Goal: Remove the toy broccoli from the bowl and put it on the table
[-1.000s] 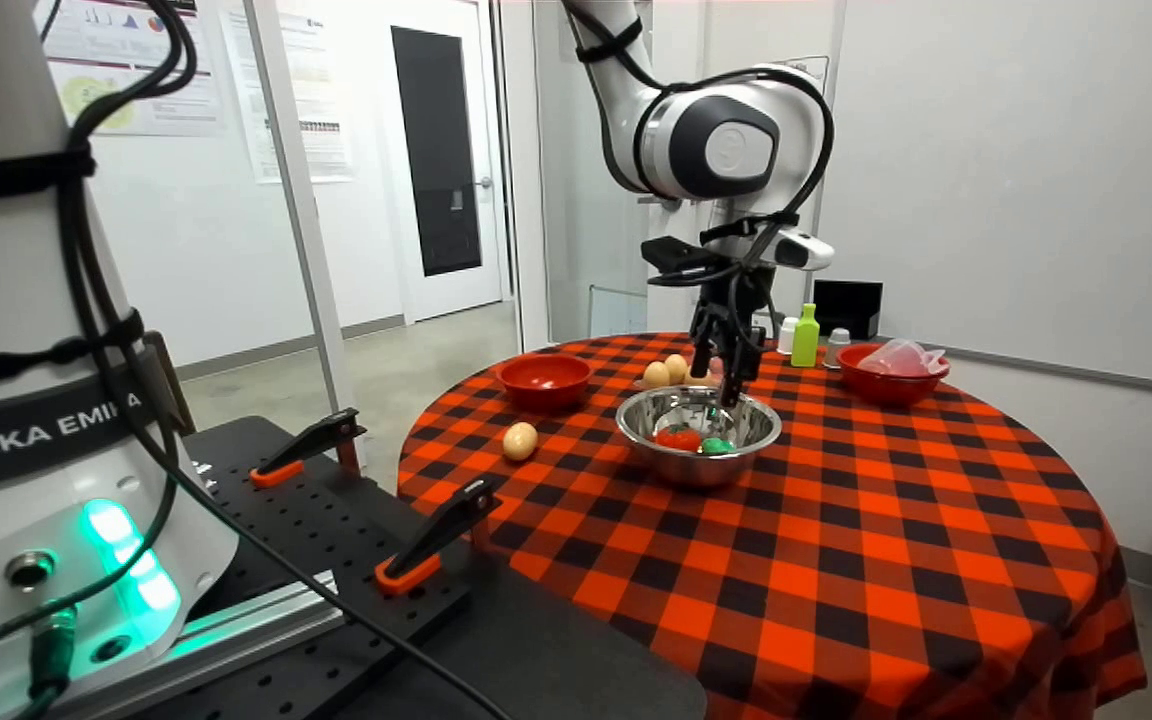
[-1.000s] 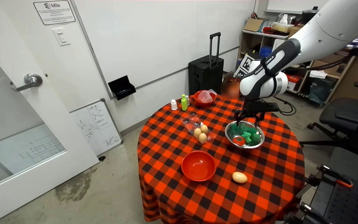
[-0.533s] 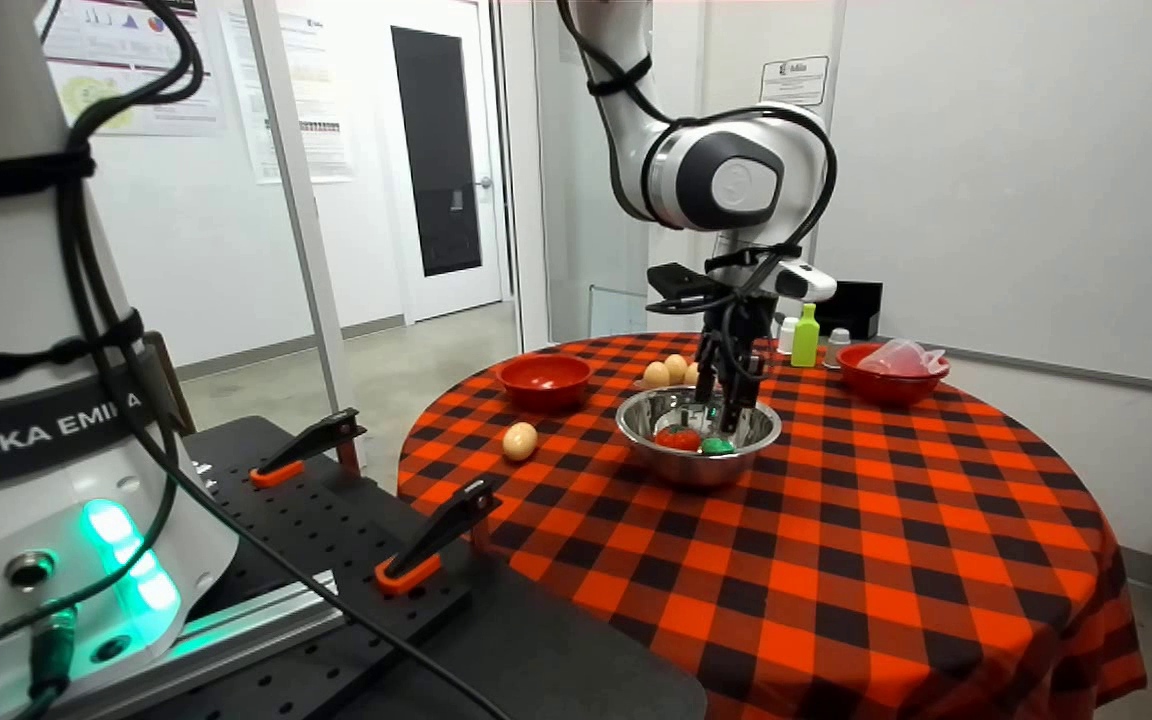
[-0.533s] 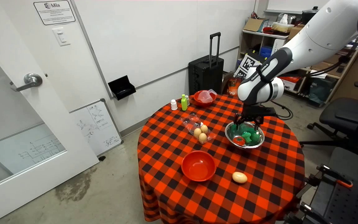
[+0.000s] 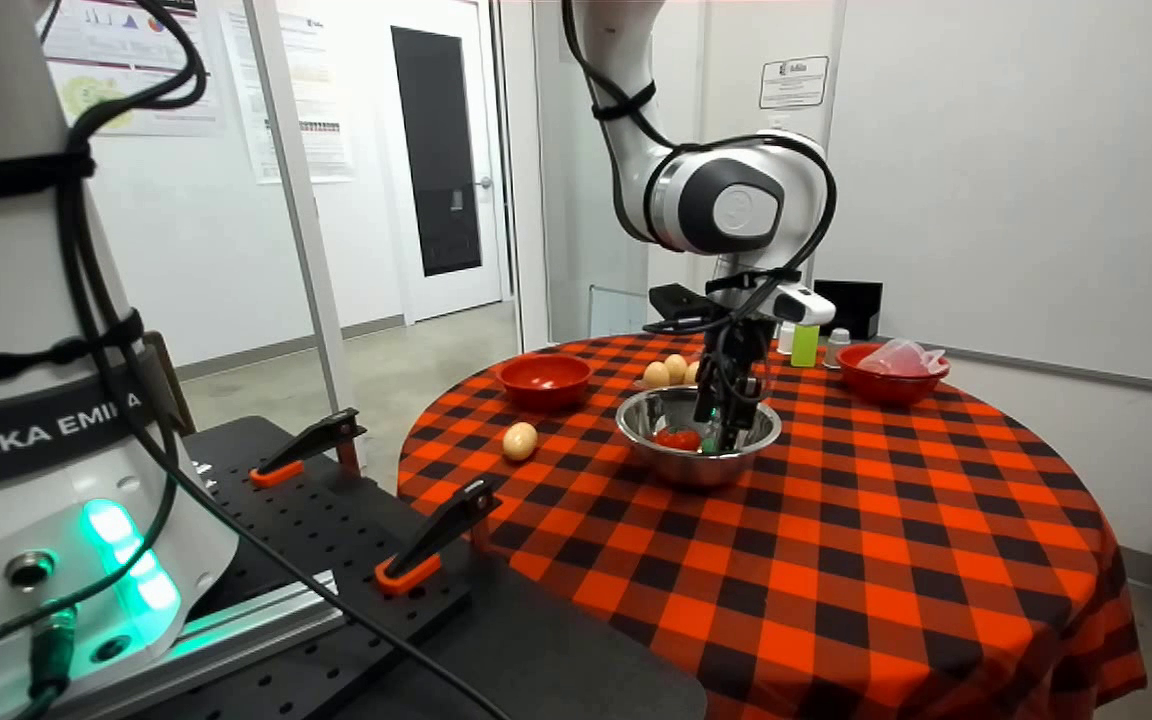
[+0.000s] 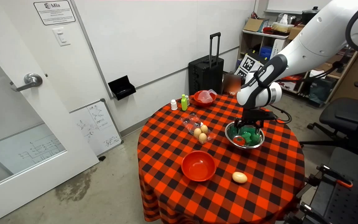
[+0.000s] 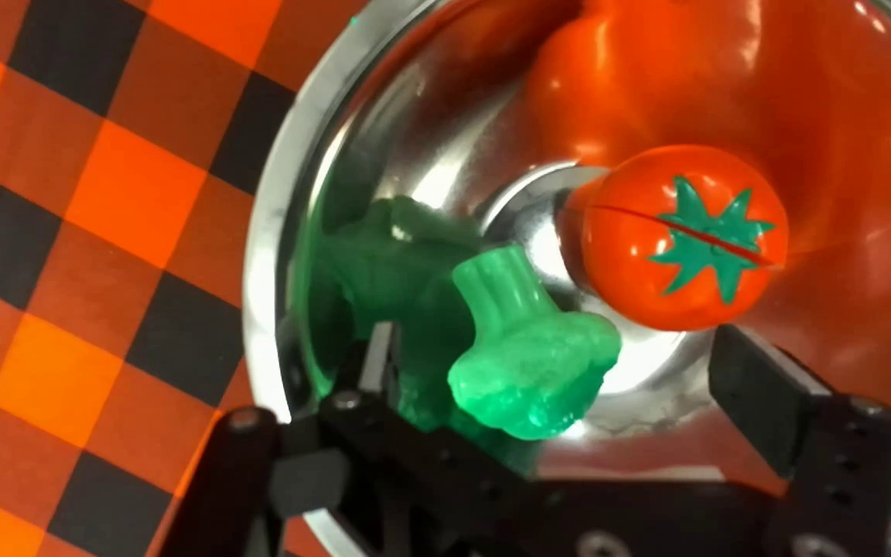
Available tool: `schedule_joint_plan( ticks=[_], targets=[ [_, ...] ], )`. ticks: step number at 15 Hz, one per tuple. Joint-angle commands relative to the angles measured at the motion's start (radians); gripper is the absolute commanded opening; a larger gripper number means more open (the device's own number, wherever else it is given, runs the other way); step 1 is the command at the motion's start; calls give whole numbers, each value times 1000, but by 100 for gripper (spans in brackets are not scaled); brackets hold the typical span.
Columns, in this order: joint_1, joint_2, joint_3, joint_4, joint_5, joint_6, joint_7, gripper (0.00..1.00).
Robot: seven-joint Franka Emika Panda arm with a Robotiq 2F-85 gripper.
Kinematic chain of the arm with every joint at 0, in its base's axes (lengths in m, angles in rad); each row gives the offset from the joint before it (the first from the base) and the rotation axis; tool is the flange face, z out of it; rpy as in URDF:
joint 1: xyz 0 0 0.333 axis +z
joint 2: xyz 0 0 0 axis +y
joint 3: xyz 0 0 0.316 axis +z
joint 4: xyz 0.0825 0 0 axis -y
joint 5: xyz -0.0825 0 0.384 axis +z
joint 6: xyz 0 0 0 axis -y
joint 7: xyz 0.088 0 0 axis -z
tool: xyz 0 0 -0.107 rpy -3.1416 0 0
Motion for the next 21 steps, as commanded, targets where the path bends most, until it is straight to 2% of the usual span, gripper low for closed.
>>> schedule_joint_plan(
  ticks=[1, 15, 17, 18, 21],
  targets=[
    [7, 40, -7, 43, 17, -10, 16, 100],
    [3, 120, -13, 118, 13, -18, 20, 100],
    [3, 125, -12, 127, 12, -18, 19, 83],
    [4, 128, -11, 131, 12, -17, 19, 68],
    [4, 133, -12, 139, 12, -17, 18, 44]
  ],
)
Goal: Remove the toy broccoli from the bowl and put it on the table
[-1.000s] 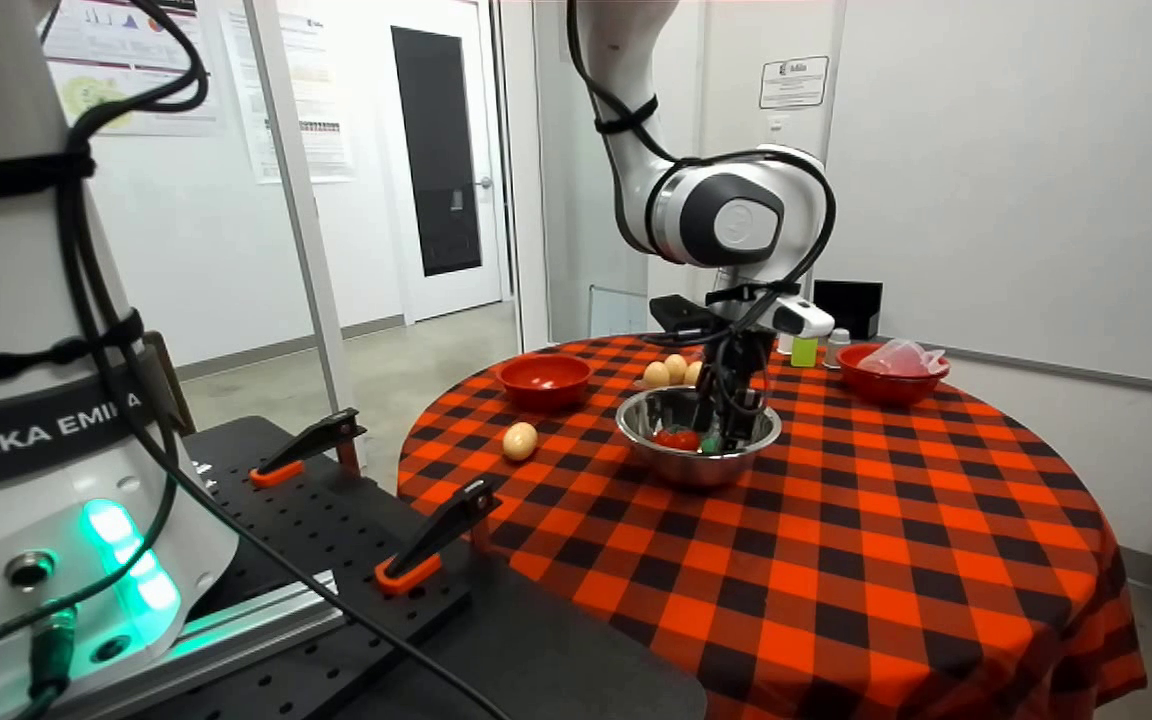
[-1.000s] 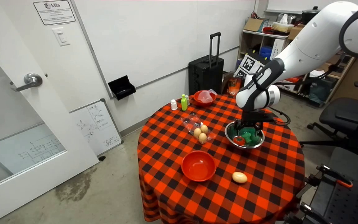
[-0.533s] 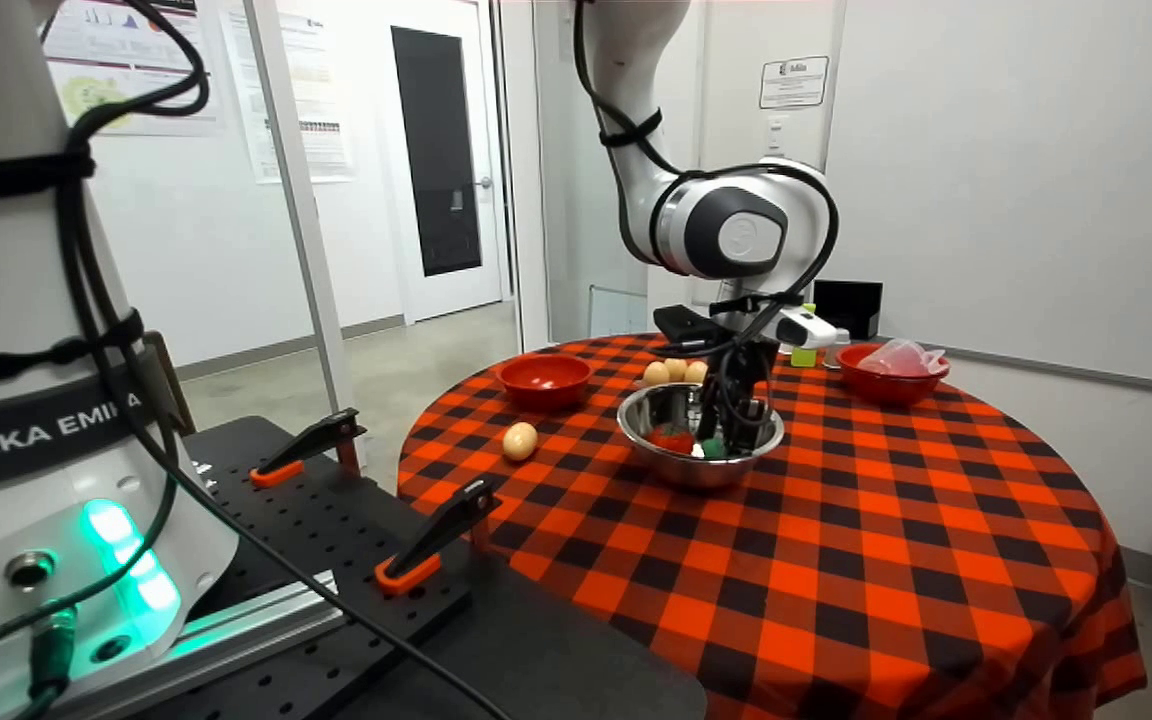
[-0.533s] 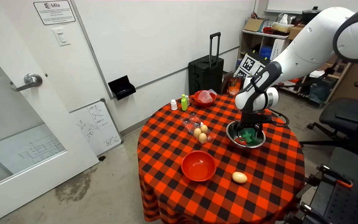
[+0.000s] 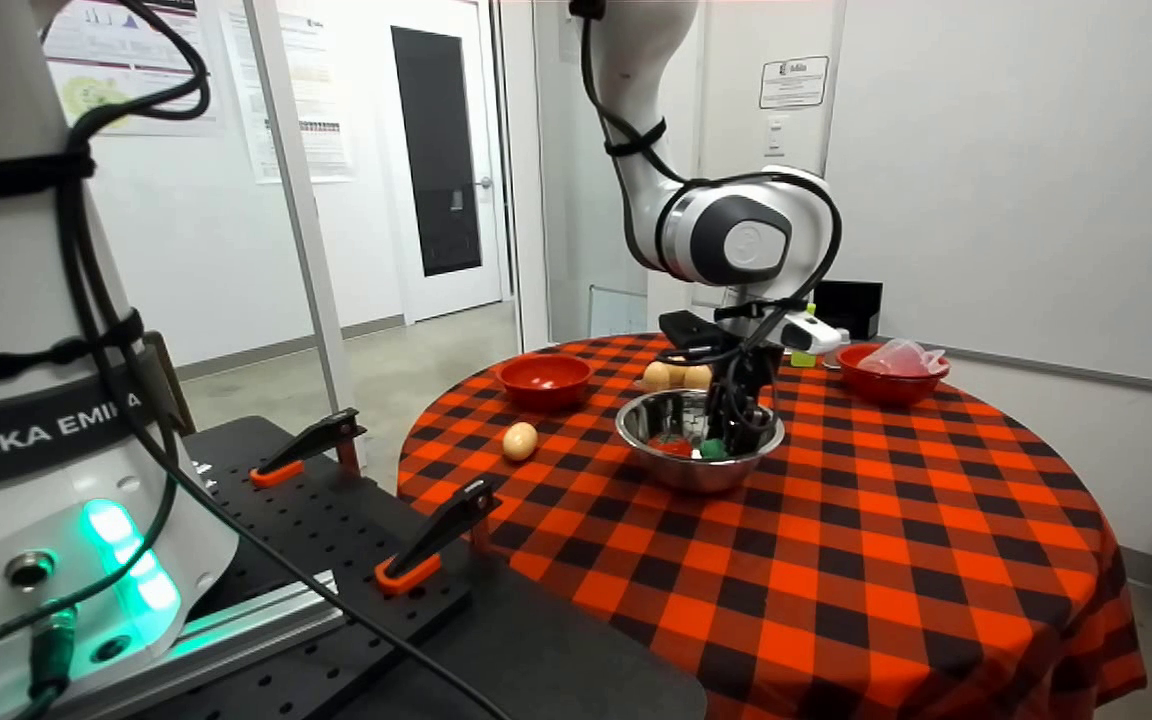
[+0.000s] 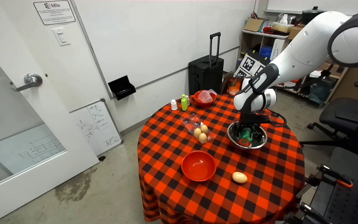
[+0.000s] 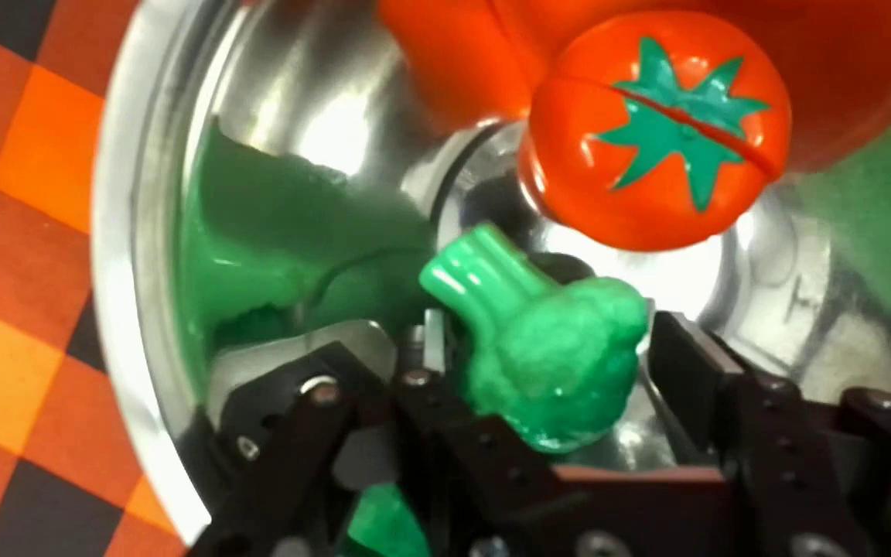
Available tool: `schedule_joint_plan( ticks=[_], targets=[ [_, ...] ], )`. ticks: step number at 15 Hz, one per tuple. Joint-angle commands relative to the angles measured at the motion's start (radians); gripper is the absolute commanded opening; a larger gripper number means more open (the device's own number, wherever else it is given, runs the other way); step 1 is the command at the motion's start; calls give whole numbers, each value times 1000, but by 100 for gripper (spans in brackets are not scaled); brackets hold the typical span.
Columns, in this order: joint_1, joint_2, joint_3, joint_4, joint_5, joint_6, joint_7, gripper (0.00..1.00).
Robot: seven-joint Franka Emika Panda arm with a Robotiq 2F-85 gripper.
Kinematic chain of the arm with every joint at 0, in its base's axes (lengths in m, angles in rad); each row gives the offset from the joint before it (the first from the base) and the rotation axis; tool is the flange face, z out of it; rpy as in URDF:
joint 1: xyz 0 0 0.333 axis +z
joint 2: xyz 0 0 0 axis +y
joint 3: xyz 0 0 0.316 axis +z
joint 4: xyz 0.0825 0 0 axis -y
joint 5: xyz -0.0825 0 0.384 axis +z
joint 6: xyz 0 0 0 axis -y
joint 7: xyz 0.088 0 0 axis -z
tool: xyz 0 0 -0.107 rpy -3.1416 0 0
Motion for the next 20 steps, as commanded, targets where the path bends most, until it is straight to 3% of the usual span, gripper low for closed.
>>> schedule_joint_plan(
  ticks=[1, 2, 4, 8, 16, 20],
  targets=[
    [3, 21, -4, 38, 13, -15, 7, 37],
    [3, 19, -4, 39, 13, -15, 7, 30],
    [4, 15, -4, 38, 12, -14, 6, 25],
    [-3, -29, 9, 1, 25, 9, -9, 23],
    [24, -388, 66, -302, 71, 140, -43, 23],
    [48, -584, 132, -468, 115, 111, -73, 23]
  ],
)
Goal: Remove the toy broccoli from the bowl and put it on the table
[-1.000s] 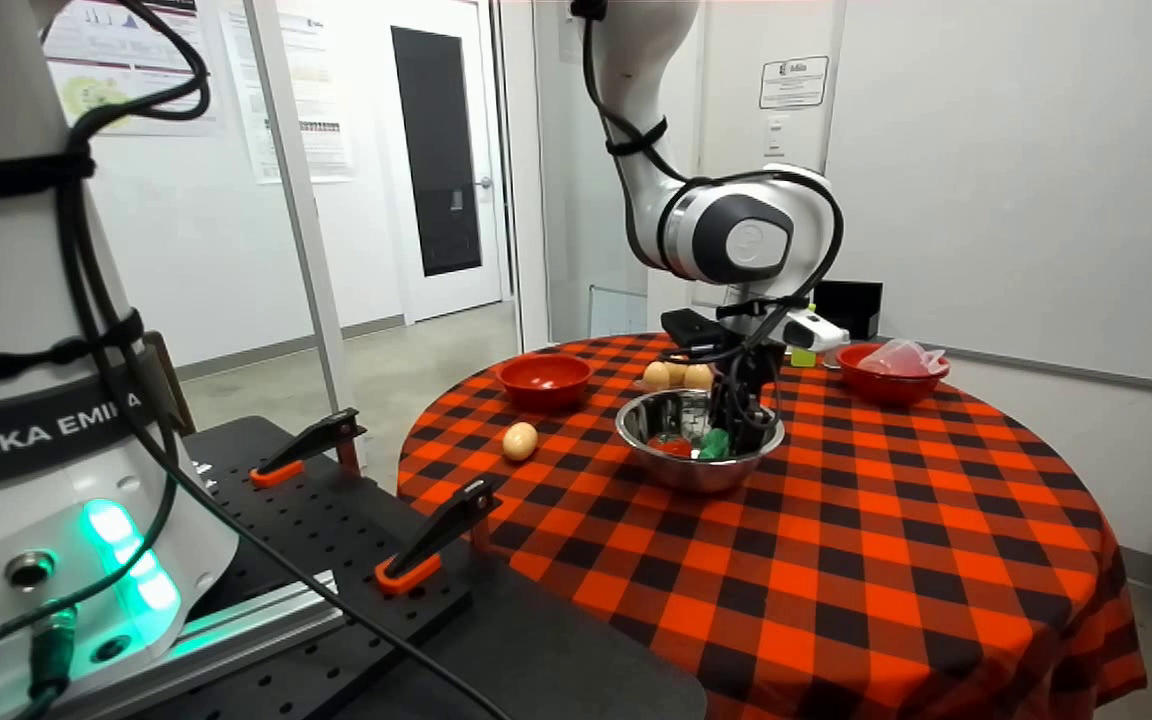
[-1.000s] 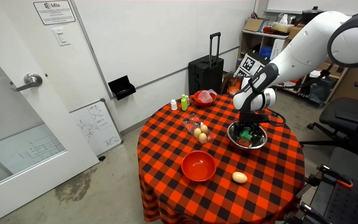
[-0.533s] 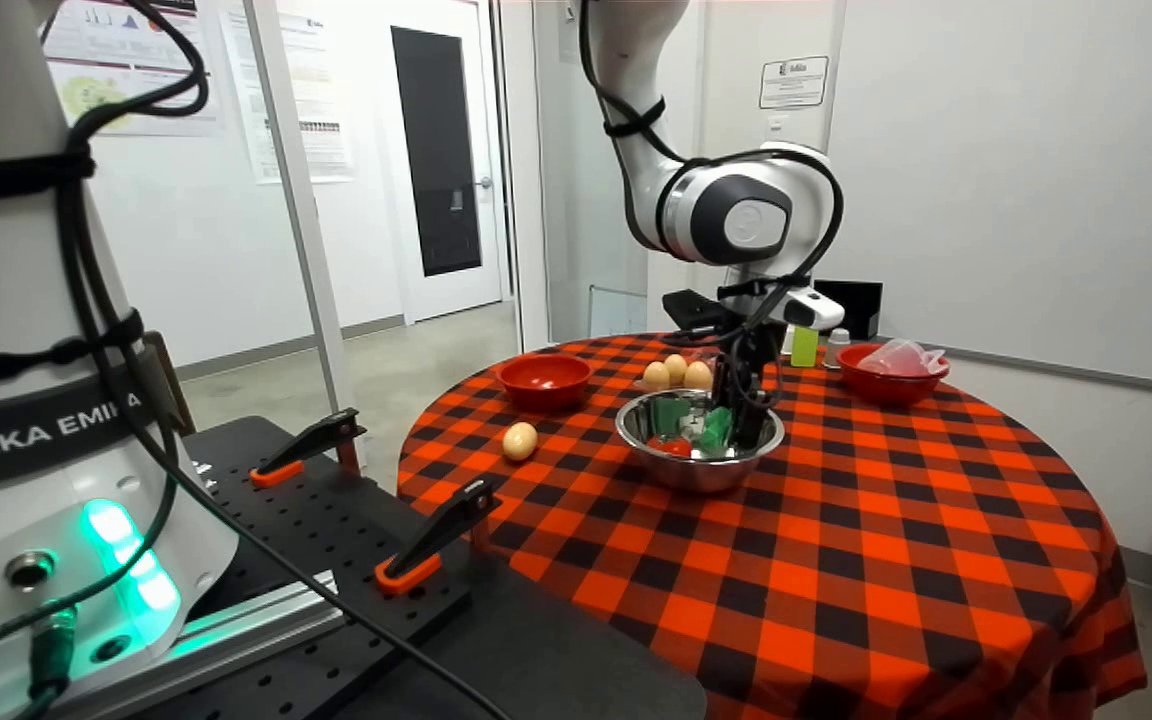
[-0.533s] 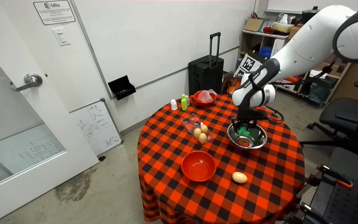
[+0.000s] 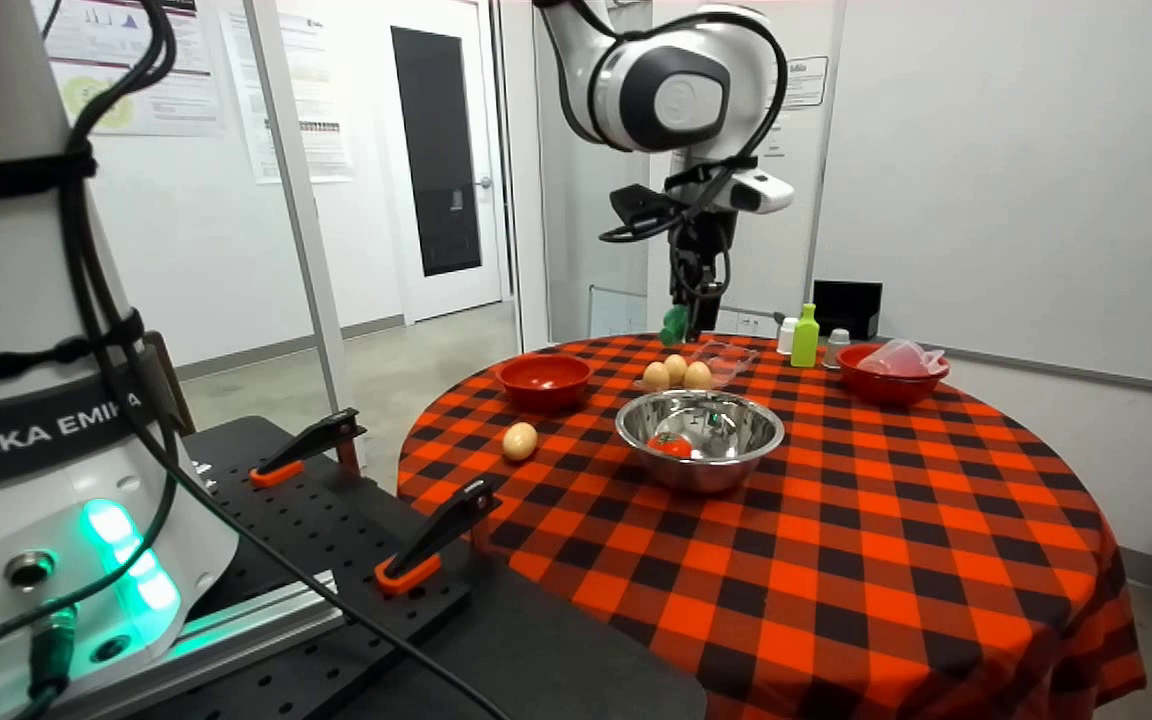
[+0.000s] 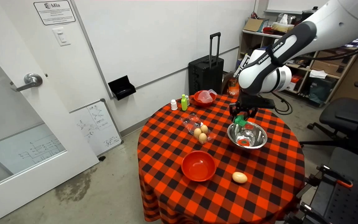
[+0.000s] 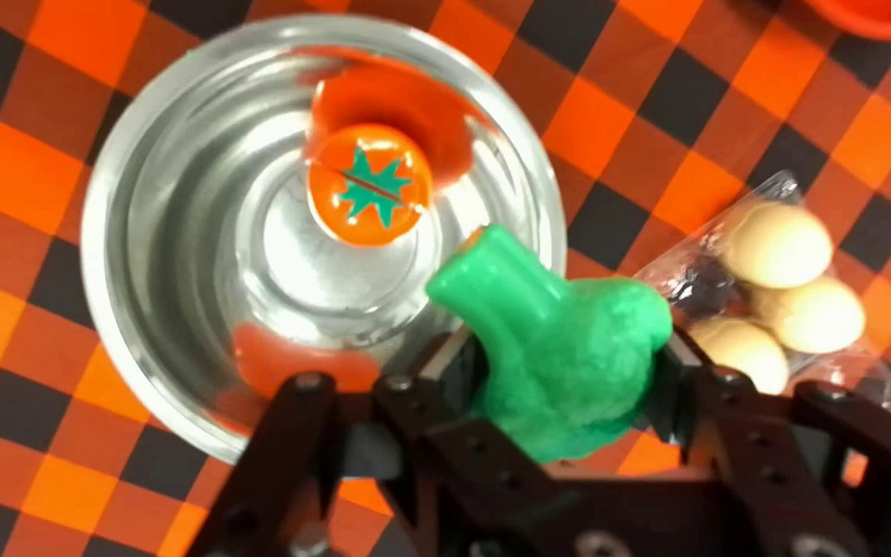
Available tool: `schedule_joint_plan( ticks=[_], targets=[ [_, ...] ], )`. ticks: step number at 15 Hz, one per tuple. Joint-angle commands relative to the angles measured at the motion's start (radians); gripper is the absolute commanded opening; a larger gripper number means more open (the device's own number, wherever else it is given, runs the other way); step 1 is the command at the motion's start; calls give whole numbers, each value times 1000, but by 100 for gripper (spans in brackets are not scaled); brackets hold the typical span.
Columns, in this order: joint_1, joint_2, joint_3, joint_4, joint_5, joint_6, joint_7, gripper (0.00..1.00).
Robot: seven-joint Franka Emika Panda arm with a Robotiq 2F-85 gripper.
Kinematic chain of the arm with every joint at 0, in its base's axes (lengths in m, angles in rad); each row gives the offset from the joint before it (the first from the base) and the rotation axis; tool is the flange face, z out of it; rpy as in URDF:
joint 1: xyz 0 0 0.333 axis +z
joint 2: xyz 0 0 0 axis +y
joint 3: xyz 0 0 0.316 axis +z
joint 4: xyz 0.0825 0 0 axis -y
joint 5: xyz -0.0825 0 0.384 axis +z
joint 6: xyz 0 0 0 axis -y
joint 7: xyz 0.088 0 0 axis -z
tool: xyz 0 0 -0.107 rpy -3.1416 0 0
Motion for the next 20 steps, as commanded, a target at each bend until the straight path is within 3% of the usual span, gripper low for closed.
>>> schedule_joint_plan(
  ticks=[1, 5, 9, 20],
  targets=[
    [34, -193, 53, -193, 69, -4, -57, 23],
    [85, -263, 109, -287, 125, -24, -91, 23],
    [129, -255, 129, -324, 131, -20, -104, 23],
    [185, -41, 101, -253, 15, 92, -85, 23]
  ],
)
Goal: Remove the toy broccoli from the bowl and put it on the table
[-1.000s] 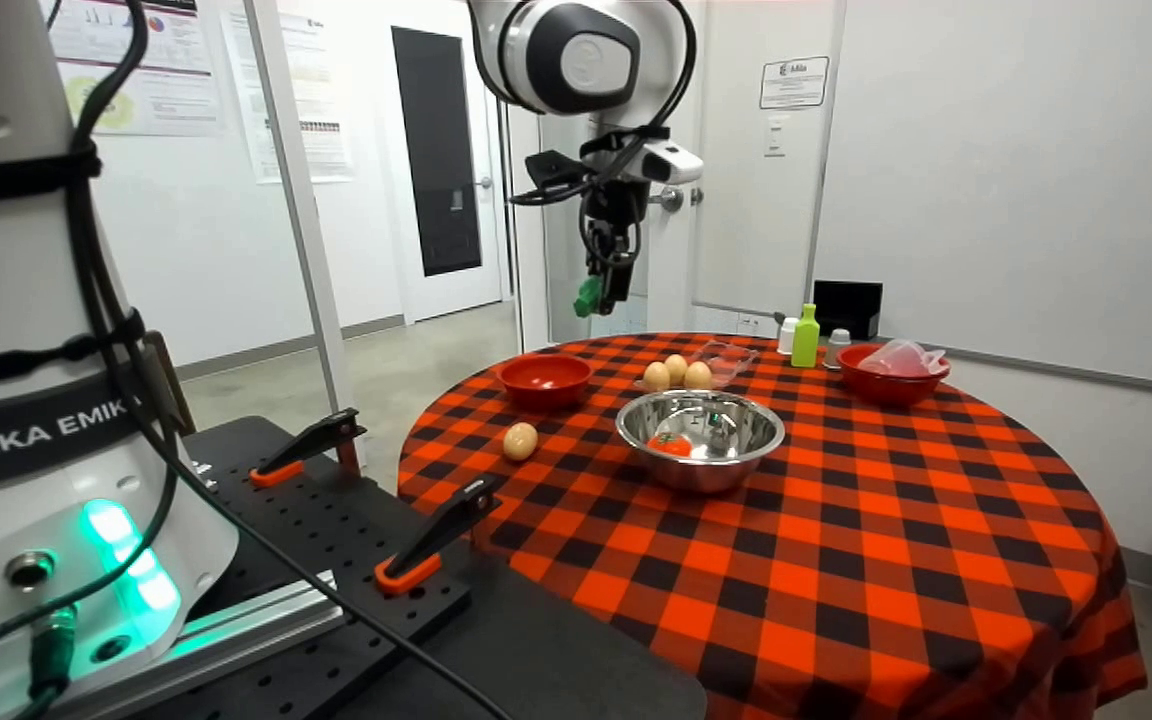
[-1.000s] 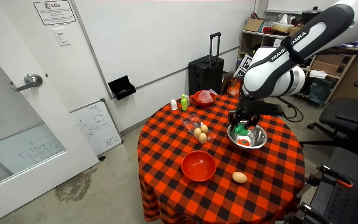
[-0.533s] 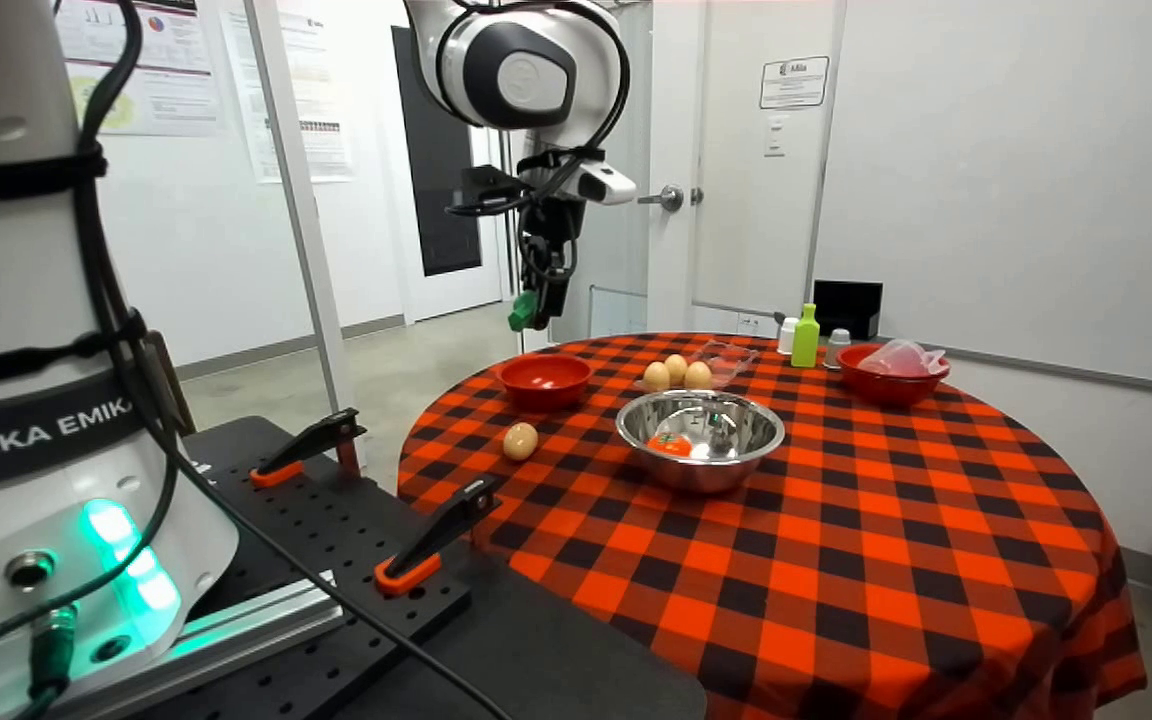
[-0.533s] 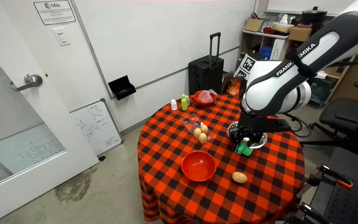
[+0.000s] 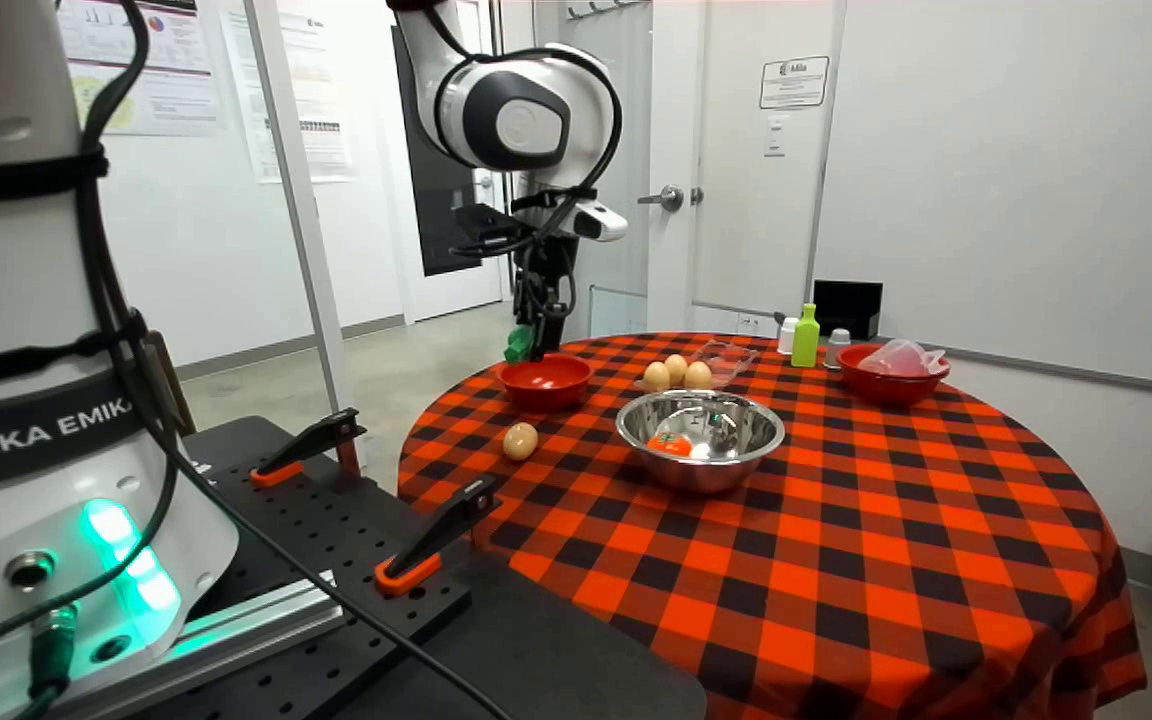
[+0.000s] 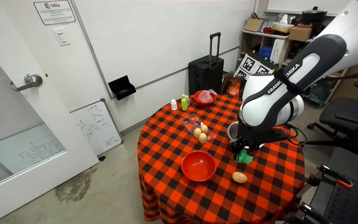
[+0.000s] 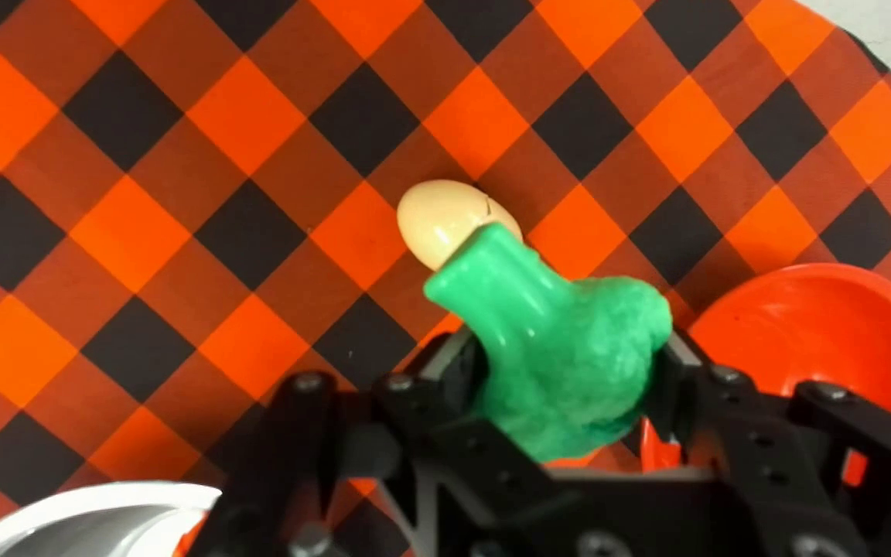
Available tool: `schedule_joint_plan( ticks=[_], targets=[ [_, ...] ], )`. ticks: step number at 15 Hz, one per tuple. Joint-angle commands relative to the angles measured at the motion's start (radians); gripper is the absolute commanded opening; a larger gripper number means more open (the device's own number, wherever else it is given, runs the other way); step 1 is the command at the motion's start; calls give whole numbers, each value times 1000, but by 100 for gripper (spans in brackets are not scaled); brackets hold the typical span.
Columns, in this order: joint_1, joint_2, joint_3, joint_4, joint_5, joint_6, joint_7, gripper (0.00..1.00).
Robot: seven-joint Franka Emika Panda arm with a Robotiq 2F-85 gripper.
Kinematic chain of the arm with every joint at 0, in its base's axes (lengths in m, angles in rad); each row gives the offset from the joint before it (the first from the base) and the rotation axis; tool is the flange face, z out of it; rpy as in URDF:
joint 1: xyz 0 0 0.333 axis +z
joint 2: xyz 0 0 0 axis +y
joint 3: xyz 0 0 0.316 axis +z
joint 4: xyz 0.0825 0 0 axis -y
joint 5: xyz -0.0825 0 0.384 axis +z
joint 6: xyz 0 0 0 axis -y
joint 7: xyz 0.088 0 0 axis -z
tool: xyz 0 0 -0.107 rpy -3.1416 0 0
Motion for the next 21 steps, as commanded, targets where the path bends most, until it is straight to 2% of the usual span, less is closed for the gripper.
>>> schedule_joint_plan(
  ticks=[1, 9, 19, 20, 21],
  targets=[
    [30, 104, -31, 63, -63, 47, 13, 23],
    [88, 275, -131, 210, -205, 60, 70, 23],
    [85, 422, -139, 336, -192, 26, 87, 23],
    [86, 429, -140, 341, -192, 25, 90, 30],
    [86, 435, -140, 346, -191, 22, 91, 60]
  ],
)
